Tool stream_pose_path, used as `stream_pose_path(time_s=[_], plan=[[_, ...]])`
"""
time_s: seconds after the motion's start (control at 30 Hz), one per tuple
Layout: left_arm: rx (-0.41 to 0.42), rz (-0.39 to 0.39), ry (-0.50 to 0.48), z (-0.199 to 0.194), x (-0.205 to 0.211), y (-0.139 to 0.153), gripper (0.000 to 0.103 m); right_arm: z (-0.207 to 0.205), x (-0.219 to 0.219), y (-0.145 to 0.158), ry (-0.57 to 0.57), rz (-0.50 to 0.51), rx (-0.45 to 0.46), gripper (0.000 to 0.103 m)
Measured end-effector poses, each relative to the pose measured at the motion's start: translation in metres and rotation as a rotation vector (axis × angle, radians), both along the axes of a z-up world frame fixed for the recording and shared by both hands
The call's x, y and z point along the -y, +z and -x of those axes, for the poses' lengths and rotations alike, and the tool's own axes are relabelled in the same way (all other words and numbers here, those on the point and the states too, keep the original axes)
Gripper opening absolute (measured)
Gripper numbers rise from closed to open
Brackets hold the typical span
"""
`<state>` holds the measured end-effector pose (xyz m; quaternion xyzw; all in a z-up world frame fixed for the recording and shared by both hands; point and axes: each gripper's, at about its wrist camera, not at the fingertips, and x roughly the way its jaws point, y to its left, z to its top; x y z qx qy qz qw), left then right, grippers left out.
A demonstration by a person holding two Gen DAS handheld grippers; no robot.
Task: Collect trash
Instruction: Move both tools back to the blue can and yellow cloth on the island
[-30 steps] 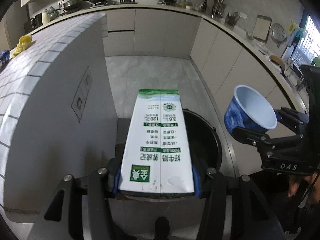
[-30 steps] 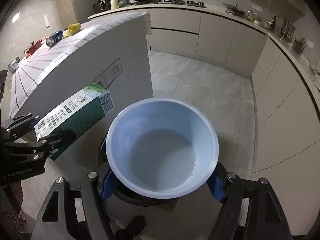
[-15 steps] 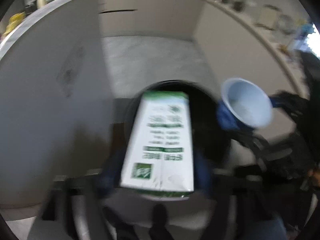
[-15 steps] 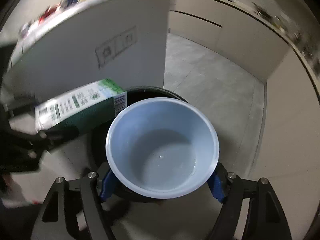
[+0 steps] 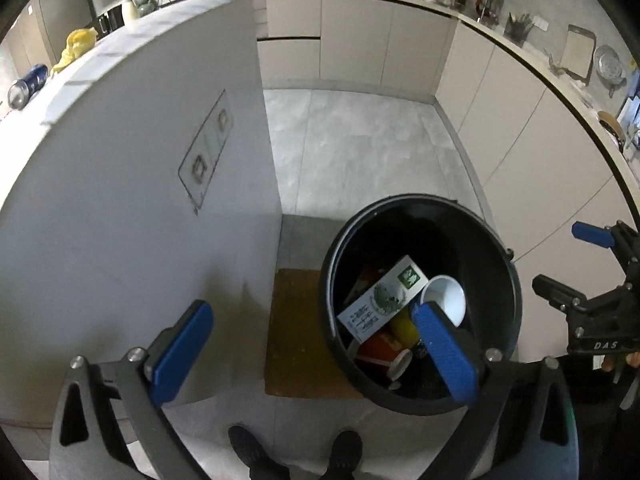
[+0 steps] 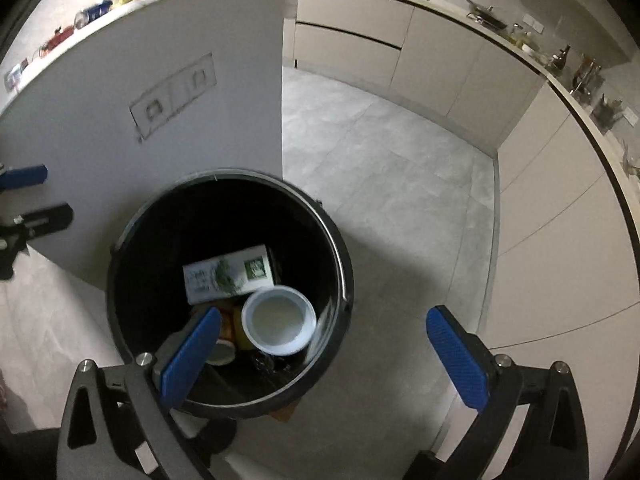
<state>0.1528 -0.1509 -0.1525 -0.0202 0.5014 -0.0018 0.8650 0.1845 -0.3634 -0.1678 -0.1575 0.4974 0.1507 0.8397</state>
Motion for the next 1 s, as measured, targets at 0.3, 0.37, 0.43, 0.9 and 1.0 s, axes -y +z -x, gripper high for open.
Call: stream_pose_path(time_s=[0.3, 0.37, 0.43, 0.9, 1.0], plan=[[0.046, 0.010, -0.003, -0.008, -0.003, 0.017, 0.102, 0.004, -0.013, 0.027, -0.013, -0.032, 0.046, 0.103], [0.059, 0.011, -0.002, -0.006, -0.003, 0.022, 0.102, 0.005, -0.016, 0.034, -0.010, -0.039, 0.058, 0.103], [0.076, 0.011, -0.002, -0.004, -0.005, 0.030, 0.102, 0.007, -0.017, 0.042, -0.009, -0.042, 0.077, 0.103], [0.182, 0.016, 0.048, 0.014, -0.042, 0.081, 0.102, 0.015, -0.053, 0.109, 0.024, -0.107, 0.213, 0.103], [0.208, 0.020, 0.067, 0.020, -0.056, 0.093, 0.102, 0.017, -0.067, 0.122, 0.037, -0.122, 0.240, 0.103]])
